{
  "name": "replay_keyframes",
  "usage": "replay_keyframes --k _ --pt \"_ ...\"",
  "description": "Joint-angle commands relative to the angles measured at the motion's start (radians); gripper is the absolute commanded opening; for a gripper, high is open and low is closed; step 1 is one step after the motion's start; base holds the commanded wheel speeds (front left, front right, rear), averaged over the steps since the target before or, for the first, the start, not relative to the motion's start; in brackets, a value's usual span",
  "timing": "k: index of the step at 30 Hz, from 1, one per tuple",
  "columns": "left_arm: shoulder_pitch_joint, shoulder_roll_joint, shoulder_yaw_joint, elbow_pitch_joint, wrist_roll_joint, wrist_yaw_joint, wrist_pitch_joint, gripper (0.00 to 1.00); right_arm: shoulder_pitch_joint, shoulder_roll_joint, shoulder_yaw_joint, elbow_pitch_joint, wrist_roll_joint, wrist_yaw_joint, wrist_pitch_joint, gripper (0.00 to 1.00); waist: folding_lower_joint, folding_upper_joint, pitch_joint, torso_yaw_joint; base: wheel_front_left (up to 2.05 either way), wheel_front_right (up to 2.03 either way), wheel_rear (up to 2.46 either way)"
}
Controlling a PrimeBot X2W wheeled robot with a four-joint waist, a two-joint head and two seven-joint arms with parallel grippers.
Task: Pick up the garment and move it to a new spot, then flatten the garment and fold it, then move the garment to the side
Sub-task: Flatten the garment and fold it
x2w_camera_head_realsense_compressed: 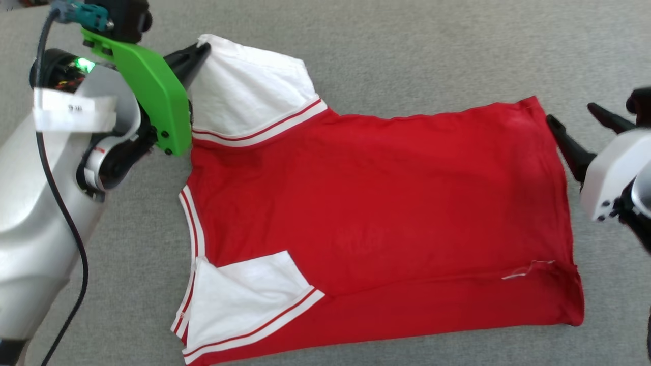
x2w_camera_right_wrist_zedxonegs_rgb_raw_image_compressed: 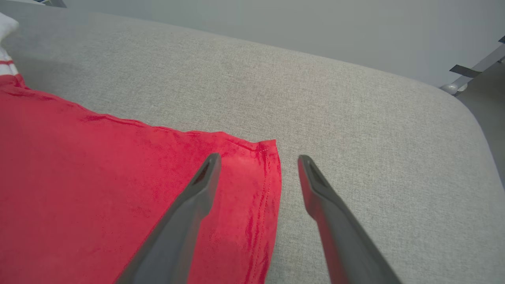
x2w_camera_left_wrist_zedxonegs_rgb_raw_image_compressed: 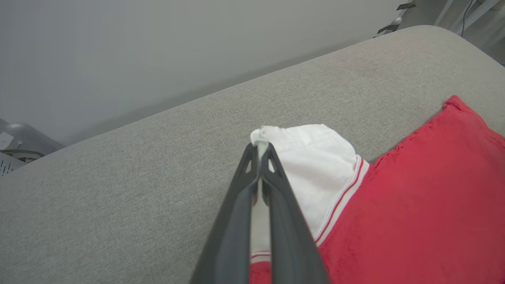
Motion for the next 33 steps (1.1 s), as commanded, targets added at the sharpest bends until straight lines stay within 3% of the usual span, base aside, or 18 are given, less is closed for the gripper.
replay_keyframes --k 1,8,21,22,23,24,33 --pt "0.028 0.010 0.001 -0.037 0.000 0.015 0.003 0.00 -0.033 -0.019 0.008 0.029 0.014 -0.001 0.029 1.00 0.0001 0.0000 0.040 0.037 0.00 0.00 0.00" --pt "0.087 0.035 -0.003 -0.226 0.010 0.070 0.010 0.00 -0.175 -0.068 0.053 0.185 0.035 -0.001 0.166 1.00 0.0001 0.0000 0.094 0.083 0.00 0.00 0.00" --pt "0.113 0.029 -0.018 -0.322 0.019 0.089 -0.005 0.00 -0.267 -0.083 0.164 0.399 0.029 -0.001 0.187 1.00 0.0001 0.0000 0.133 0.132 0.00 0.00 0.00" --pt "0.113 0.029 -0.018 -0.319 0.019 0.088 -0.007 0.00 -0.265 -0.083 0.172 0.406 0.035 -0.001 0.186 0.90 0.0001 0.0000 0.133 0.133 0.00 0.00 0.00" --pt "0.114 0.029 -0.017 -0.315 0.018 0.088 -0.009 0.00 -0.265 -0.084 0.181 0.412 0.040 -0.001 0.182 0.16 0.0001 0.0000 0.131 0.133 0.00 0.00 0.00" --pt "0.116 0.028 -0.017 -0.310 0.018 0.088 -0.012 0.00 -0.265 -0.084 0.186 0.417 0.045 -0.001 0.175 0.00 0.0001 0.0000 0.129 0.133 0.00 0.00 0.00" --pt "0.151 0.024 -0.001 -0.248 0.002 0.091 -0.063 0.00 -0.269 -0.069 0.161 0.456 0.096 -0.001 0.056 0.00 0.0001 0.0000 0.069 0.117 0.00 0.00 0.00"
